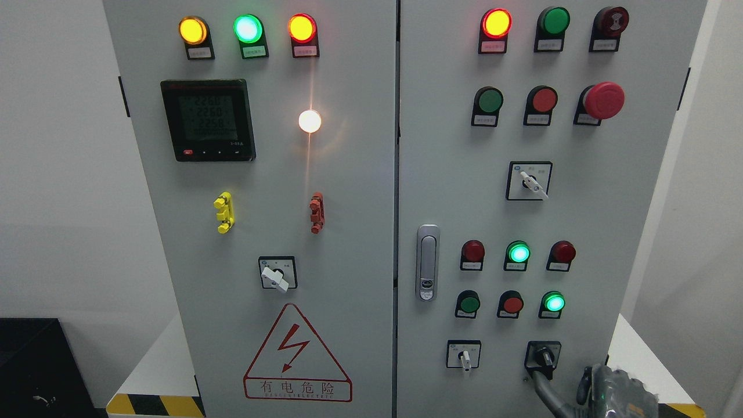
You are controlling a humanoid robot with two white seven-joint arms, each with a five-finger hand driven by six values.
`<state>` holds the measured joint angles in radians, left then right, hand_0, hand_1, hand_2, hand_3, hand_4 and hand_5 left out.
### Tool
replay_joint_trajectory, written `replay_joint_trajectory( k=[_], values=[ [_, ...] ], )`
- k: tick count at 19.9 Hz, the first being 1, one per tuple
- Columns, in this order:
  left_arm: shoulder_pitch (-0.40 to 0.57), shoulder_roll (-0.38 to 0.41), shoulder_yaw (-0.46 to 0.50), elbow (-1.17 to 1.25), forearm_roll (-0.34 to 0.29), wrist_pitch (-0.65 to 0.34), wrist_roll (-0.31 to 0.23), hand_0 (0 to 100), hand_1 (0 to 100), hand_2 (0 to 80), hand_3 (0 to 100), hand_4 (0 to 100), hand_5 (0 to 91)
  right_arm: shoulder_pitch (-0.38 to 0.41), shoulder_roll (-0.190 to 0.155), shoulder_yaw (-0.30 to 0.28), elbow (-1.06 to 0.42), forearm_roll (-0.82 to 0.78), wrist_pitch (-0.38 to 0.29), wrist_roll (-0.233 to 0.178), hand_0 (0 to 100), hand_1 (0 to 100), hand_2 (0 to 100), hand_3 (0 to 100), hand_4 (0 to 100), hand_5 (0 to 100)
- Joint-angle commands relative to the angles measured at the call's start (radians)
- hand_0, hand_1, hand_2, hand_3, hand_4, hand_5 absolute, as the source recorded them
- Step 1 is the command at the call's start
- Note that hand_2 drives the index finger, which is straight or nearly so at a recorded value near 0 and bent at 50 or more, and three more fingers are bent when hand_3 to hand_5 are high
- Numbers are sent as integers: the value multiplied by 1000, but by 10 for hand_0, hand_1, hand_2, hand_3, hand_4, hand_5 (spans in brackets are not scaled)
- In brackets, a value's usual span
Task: Flip black knob to close circuit
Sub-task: 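Grip the black knob with the right hand and twist it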
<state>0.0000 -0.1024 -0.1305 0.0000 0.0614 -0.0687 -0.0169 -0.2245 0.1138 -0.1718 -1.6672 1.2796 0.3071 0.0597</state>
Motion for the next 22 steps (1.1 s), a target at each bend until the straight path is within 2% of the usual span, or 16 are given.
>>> replay_joint_trajectory(
  k=[1, 9, 22],
  values=[
    [21, 1, 0, -23, 0, 0, 0, 120, 556, 0, 0, 0, 0, -4, -10, -18, 0, 0, 1, 0, 0, 132, 852, 989, 848, 900],
    [21, 0, 0, -23, 0, 0, 0, 120, 556, 0, 0, 0, 0, -4, -25, -38, 0, -5, 1, 0, 0, 135, 851, 989, 848, 901],
    [21, 0, 0, -23, 0, 0, 0, 120, 556, 0, 0, 0, 0, -13, -22, -34, -5, -11, 1, -1, 0, 138, 851, 989, 849, 899]
  ],
)
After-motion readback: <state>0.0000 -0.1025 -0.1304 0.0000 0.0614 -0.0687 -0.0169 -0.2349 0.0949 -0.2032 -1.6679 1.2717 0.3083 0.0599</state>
